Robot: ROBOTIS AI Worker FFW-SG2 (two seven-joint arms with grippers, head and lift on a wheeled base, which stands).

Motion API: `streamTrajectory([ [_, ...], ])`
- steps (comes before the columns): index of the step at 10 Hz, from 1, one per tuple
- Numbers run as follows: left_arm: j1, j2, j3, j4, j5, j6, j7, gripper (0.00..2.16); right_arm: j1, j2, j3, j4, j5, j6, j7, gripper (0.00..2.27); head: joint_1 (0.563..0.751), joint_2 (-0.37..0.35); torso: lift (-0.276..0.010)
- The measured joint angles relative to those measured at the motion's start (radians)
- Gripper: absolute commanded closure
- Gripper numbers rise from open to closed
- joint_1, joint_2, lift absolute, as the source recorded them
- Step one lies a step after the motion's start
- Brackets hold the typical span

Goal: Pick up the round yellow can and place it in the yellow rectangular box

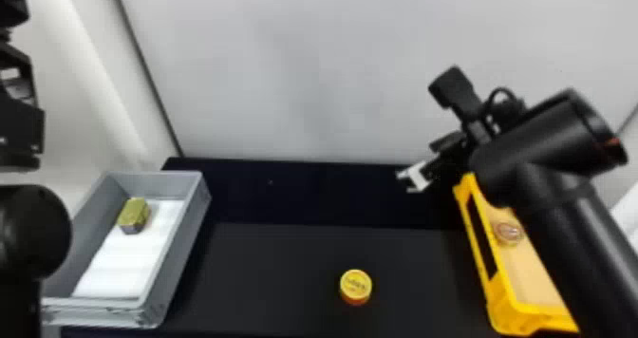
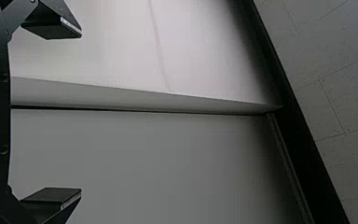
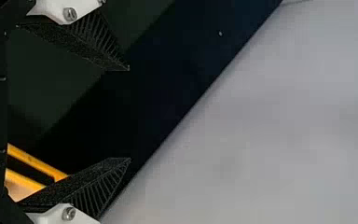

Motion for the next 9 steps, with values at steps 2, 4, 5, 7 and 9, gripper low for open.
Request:
streamTrajectory([
  [2, 0.003, -0.001, -0.001, 0.001, 0.003, -0.001, 0.000, 0.09, 0.054, 0.033, -0.043, 0.060, -0.026, -0.063, 0.000, 0.08, 0.694, 0.054, -0.003],
  [4, 0.003, -0.003, -0.003, 0.003, 0.005, -0.004, 0.000, 0.09, 0.077, 0.046, -0.029, 0.112, -0.035, -0.089, 0.008, 0.08, 0.694, 0.054, -0.003],
  [5, 0.003, -0.003, -0.004, 0.004, 0.006, -0.005, 0.000, 0.09, 0.084, 0.045, -0.012, 0.127, -0.043, -0.094, 0.020, 0.08, 0.694, 0.054, -0.003],
  [7, 0.003, -0.005, -0.004, 0.006, 0.007, -0.008, 0.000, 0.09, 0.093, 0.036, 0.034, 0.137, -0.081, -0.101, 0.041, 0.08, 0.694, 0.054, -0.003],
  [9, 0.003, -0.006, -0.005, 0.007, 0.007, -0.010, 0.000, 0.09, 0.108, 0.031, 0.078, 0.149, -0.119, -0.107, 0.048, 0.04, 0.694, 0.054, -0.003],
])
